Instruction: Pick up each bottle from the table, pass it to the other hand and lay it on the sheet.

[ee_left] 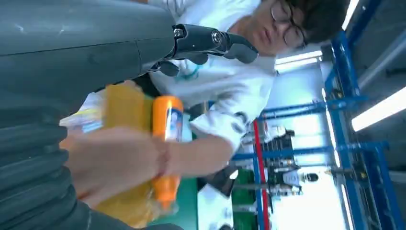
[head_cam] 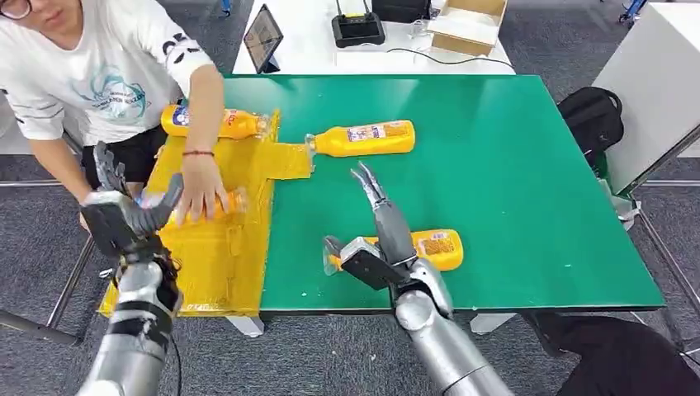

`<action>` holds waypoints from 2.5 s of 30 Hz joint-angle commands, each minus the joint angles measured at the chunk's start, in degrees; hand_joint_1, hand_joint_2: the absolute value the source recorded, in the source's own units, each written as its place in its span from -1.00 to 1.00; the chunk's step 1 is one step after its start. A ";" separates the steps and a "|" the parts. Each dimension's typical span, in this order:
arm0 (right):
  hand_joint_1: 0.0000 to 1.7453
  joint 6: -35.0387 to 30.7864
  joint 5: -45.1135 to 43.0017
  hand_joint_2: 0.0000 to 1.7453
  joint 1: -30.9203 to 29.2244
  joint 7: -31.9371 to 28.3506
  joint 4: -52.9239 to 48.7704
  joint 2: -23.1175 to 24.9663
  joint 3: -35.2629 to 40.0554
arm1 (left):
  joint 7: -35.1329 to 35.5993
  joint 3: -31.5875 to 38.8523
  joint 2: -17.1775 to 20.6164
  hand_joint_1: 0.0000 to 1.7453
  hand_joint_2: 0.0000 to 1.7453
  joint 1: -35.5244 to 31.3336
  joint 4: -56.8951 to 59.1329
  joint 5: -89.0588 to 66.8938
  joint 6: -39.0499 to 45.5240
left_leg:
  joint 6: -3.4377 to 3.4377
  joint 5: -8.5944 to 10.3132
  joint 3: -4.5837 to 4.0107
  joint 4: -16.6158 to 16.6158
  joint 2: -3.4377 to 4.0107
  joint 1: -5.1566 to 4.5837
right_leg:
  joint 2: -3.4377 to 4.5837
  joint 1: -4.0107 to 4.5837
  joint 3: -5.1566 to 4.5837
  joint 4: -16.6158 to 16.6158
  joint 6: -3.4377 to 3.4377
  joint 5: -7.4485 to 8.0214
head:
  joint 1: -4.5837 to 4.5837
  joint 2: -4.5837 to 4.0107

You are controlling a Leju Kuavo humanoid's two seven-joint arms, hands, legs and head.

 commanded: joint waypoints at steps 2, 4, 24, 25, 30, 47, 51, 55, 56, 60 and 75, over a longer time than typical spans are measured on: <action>-1.00 10.54 6.53 1.00 -5.03 7.52 7.96 -9.89 2.62 | 0.26 -9.45 0.60 -1.00 1.00 8.07 -7.56 0.45 3.46 | 0.16 -0.14 0.42 -0.08 0.15 0.00 | 0.04 0.07 0.43 -0.15 -0.21 -0.06 | 0.00 0.00; -1.00 12.72 5.84 1.00 -4.46 8.00 7.01 -10.81 2.44 | 0.26 -9.47 0.91 -1.00 1.00 7.90 -6.48 -0.67 3.91 | 0.09 -0.06 0.21 -0.06 0.00 -0.02 | -0.08 0.01 0.22 -0.09 -0.13 -0.04 | 0.00 0.00; -1.00 20.06 4.31 1.00 -1.82 12.60 5.34 -18.06 6.65 | 0.26 -10.99 -0.32 -1.00 1.00 6.29 0.43 -2.03 1.37 | 0.09 -0.04 0.21 -0.07 -0.03 -0.01 | -0.11 0.04 0.22 -0.09 -0.11 -0.04 | -0.02 0.00; -1.00 19.40 5.16 1.00 -2.12 13.95 5.98 -18.08 6.74 | 0.26 -11.24 -0.54 -1.00 1.00 6.36 0.82 -2.36 1.42 | 0.10 -0.07 0.29 -0.06 0.01 0.01 | -0.08 0.07 0.29 -0.10 -0.15 -0.06 | -0.02 0.00; -1.00 19.13 6.20 1.00 -4.01 15.83 9.05 -18.20 6.77 | 0.26 -11.58 -0.83 -1.00 1.00 6.35 1.57 -2.32 1.10 | 0.11 -0.06 0.24 -0.04 0.03 -0.01 | -0.05 0.04 0.24 -0.09 -0.12 -0.03 | -0.02 0.00; -1.00 18.92 9.84 1.00 -9.15 21.32 17.40 -17.45 7.42 | 0.26 -10.34 -1.42 -1.00 1.00 6.01 3.83 -2.08 -0.26 | 0.12 -0.07 0.39 -0.07 0.04 0.02 | -0.07 0.09 0.41 -0.15 -0.17 -0.02 | 0.00 0.00; -0.90 22.26 8.58 1.00 -11.37 19.68 20.96 -17.17 8.27 | 0.26 -10.24 -1.61 -1.00 1.00 5.40 4.51 -1.90 -0.81 | 0.10 -0.06 0.35 -0.04 0.08 0.01 | -0.02 0.07 0.35 -0.09 -0.15 -0.01 | -0.02 0.00; 0.76 24.21 7.12 1.00 -12.25 17.53 23.32 -17.28 9.33 | 0.26 -10.12 -1.76 -1.00 1.00 4.83 5.25 -1.08 -1.25 | 0.08 -0.03 0.32 -0.05 0.02 0.03 | -0.06 0.08 0.34 -0.12 -0.10 0.02 | -0.02 0.00; 0.90 24.12 6.27 1.00 -12.15 16.83 23.51 -17.09 9.13 | 0.26 -10.14 -1.78 -1.00 1.00 4.78 5.27 -0.93 -1.16 | 0.09 -0.04 0.36 -0.04 0.02 0.04 | -0.06 0.08 0.36 -0.11 -0.11 0.01 | -0.02 0.00; 0.98 24.36 5.30 1.00 -12.02 15.97 23.74 -16.86 9.31 | 0.26 -10.25 -1.83 -1.00 1.00 4.57 5.73 -0.73 -1.39 | 0.07 -0.03 0.41 -0.05 0.02 0.04 | -0.05 0.08 0.41 -0.12 -0.08 0.02 | -0.02 0.00; 1.00 22.64 -2.88 1.00 -7.67 8.36 14.63 -16.99 7.36 | 0.26 -11.19 -1.61 -1.00 1.00 4.68 5.00 0.19 -0.56 | 0.08 -0.04 0.50 -0.06 -0.02 0.06 | -0.11 0.12 0.52 -0.15 -0.12 0.00 | 0.00 0.00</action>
